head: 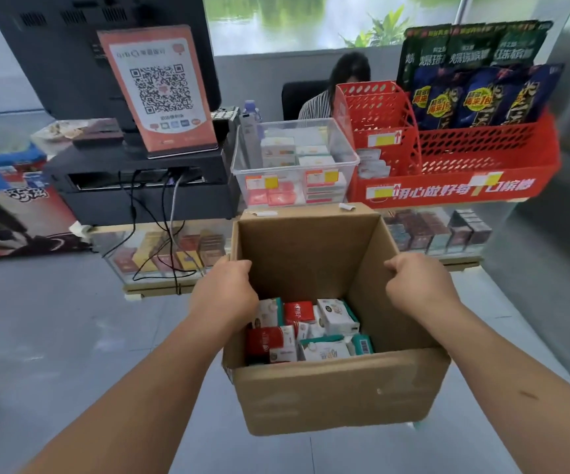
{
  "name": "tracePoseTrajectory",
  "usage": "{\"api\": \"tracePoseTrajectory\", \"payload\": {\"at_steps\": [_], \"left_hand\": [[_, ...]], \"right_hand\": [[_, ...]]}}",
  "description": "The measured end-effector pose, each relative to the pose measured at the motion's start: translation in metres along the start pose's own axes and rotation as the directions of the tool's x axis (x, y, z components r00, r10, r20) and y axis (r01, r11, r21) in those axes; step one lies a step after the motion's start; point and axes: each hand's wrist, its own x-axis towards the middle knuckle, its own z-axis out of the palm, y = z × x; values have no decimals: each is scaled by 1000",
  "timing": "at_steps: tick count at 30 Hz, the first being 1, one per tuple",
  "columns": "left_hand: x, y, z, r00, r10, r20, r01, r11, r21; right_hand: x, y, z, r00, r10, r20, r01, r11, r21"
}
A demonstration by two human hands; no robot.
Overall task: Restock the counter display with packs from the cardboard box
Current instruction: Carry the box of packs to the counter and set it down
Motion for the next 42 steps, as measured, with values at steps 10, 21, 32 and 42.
{"api": "tracePoseTrajectory", "payload": {"at_steps": [10, 21, 32, 42], "left_hand": [[12, -12, 6, 1000, 26, 0, -26, 998, -51], [36, -19, 114, 994, -69, 87, 70, 997, -10], [85, -89, 350, 964, -183, 192, 191, 981, -22], [119, -165, 574, 934, -255, 249, 279, 958, -66]], "right_hand": [[10, -11, -2, 999, -48, 15, 49, 996, -79], [43, 46, 101, 994, -15, 112, 13, 1000, 15], [78, 131, 326, 966, -38, 255, 46, 999, -28], [104, 202, 557, 968, 23, 251, -12, 999, -43]]}}
